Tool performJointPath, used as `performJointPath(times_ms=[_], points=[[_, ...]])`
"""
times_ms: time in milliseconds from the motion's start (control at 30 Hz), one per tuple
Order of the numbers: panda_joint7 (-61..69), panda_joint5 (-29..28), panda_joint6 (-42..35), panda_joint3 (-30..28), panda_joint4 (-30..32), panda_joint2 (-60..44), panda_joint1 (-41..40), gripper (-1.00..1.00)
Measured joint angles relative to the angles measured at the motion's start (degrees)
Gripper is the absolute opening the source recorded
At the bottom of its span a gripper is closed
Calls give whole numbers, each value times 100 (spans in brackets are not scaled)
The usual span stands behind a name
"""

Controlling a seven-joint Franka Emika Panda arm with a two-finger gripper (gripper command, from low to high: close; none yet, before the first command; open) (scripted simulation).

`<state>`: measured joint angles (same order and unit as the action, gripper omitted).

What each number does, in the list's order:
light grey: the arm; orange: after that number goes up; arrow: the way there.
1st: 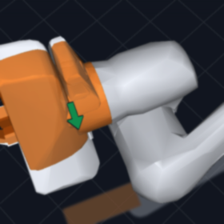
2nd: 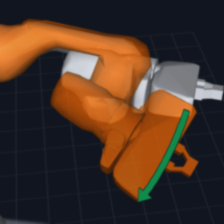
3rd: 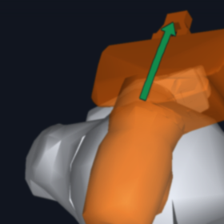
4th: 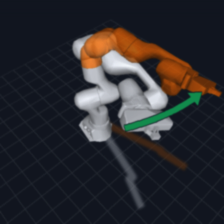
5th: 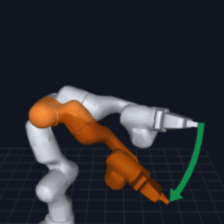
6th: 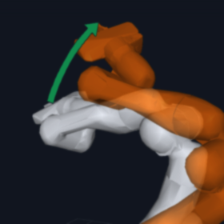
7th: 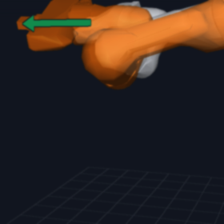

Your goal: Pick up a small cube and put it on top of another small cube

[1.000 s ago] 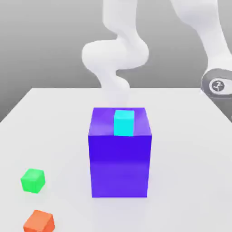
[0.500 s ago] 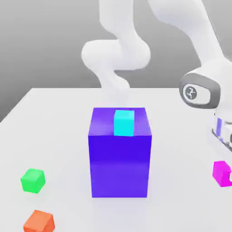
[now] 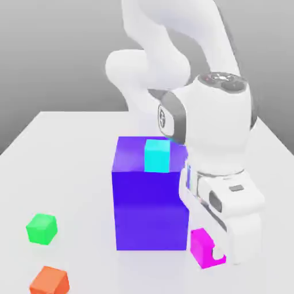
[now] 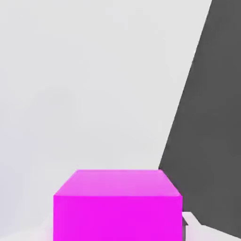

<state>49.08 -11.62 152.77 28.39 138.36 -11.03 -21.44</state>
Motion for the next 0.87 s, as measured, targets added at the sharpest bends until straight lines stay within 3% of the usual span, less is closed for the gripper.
performJointPath(times_ms=[233,600,767,800,867], points=[[1476,347,-108,-698,305,396,-1202,-100],[754,1110,-54,-1606,1353,1078,-2958,-100],[317,619,789,-1704,1362,200,-2873,-100],[245,525,913,-1758,1355,62,-2836,100],[245,525,913,-1758,1355,62,-2836,100]])
